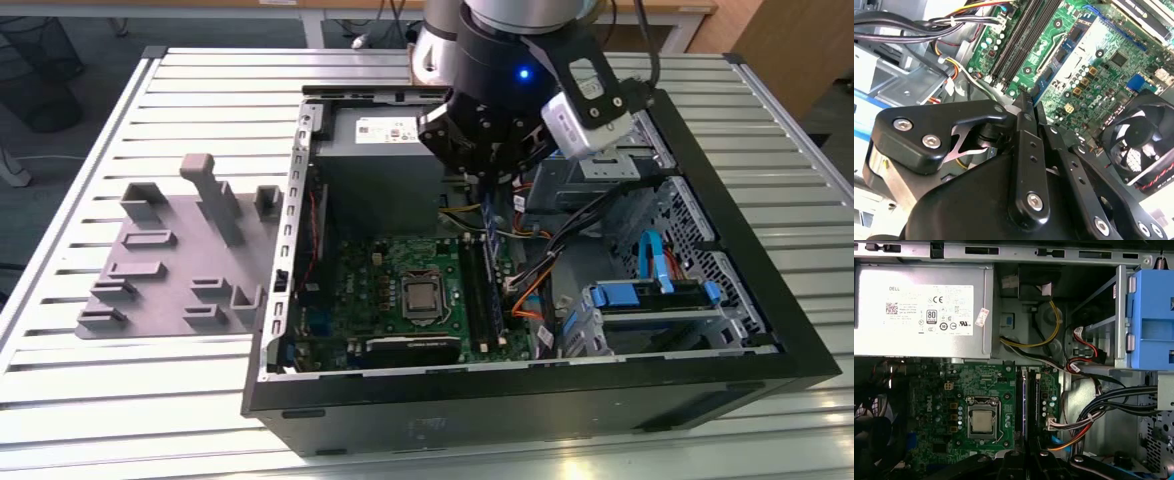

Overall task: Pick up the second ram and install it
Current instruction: 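Insert the second ram into the second slot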

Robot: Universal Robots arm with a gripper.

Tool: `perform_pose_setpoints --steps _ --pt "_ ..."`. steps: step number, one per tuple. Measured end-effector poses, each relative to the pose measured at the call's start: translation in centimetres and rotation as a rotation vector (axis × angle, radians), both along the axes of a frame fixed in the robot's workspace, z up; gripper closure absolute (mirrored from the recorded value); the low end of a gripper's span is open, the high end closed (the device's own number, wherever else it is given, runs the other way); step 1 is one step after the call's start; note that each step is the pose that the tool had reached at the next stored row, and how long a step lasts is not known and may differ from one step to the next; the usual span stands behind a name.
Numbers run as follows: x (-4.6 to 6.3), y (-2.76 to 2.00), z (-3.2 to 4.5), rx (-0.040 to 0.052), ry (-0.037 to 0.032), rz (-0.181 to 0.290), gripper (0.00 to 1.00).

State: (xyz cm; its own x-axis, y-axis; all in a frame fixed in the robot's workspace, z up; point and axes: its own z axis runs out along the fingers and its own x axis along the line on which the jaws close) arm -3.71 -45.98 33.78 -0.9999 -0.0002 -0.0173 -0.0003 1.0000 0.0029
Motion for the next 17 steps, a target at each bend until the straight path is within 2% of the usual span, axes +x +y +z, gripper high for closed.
perform_pose_setpoints --steps 3,17 --pt "0.0 -0.26 -0.56 0.0003 -0.0001 0.0 0.86" --pt "0.2 -0.35 -3.11 0.0002 0.0 -0.002 0.86"
